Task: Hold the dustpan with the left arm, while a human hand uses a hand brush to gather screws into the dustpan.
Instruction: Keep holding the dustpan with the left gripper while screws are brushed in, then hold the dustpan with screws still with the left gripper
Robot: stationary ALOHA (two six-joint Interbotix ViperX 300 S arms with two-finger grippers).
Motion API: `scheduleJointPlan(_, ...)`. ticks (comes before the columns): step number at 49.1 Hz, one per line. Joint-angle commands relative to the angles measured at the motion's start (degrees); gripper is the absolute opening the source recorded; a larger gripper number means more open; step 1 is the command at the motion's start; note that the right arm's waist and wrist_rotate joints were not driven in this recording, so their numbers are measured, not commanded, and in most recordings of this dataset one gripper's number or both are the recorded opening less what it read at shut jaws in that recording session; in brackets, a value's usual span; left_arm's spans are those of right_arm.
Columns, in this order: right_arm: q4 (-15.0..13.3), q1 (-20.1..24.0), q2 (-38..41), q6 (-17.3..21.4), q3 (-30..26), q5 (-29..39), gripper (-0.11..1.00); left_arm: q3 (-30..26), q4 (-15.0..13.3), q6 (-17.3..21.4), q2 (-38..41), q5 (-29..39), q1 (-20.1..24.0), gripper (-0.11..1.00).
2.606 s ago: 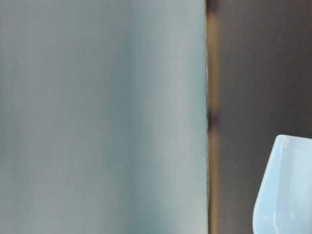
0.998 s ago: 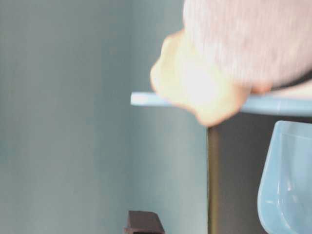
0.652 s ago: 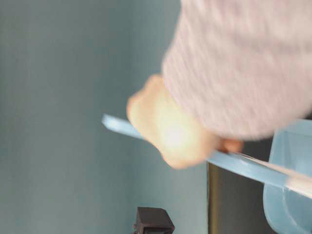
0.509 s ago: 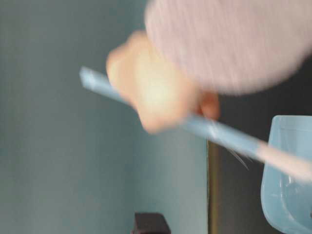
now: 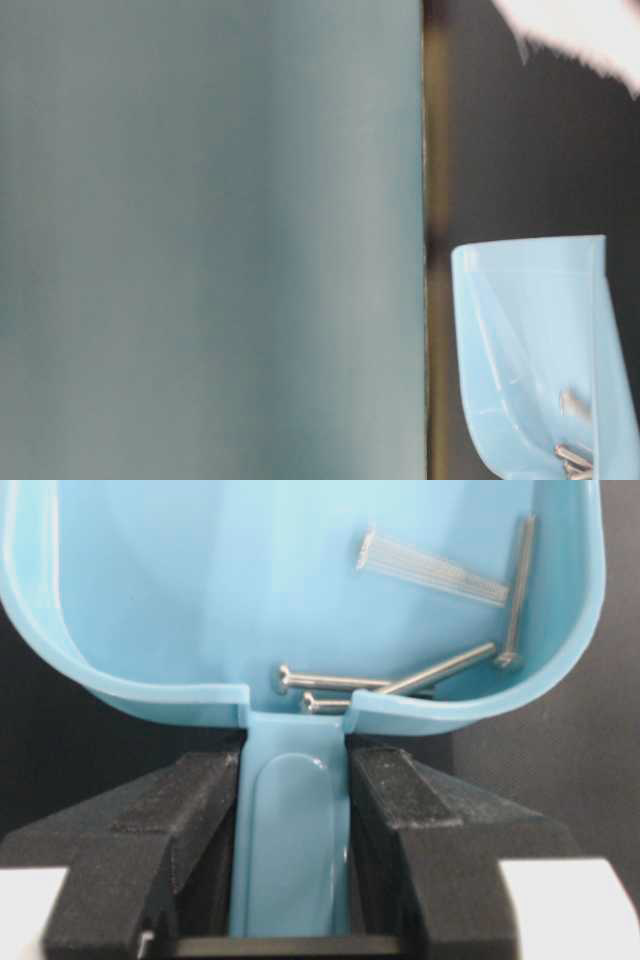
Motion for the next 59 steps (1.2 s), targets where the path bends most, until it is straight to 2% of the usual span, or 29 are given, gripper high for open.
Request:
scheduleJointPlan(1, 0.0, 0.0, 0.2, 0.0, -0.2, -0.2, 0.00, -0.5, 0.2, -0.2, -0.4, -1.0, 0.0, 0.30)
scheduleJointPlan(13, -0.1, 0.0, 0.2, 0.0, -0.2, -0.2, 0.00, -1.4, 0.2, -0.2, -2.7, -1.1, 0.0, 0.30)
scheduleJointPlan(28, 0.0, 0.0, 0.2, 0.0, -0.2, -0.2, 0.00, -3.5, 0.2, -2.5, -4.3, 0.0, -1.2, 0.30)
scheduleJointPlan(44, 0.0, 0.0, 0.2, 0.0, -0.2, -0.2, 0.00, -5.4, 0.2, -3.2, -4.1, 6.3, -3.0, 0.30)
scheduleJointPlan(59, 0.0, 0.0, 0.2, 0.0, -0.2, -0.2, 0.00, -5.5, 0.2, -3.3, -3.9, 7.6, -4.4, 0.30)
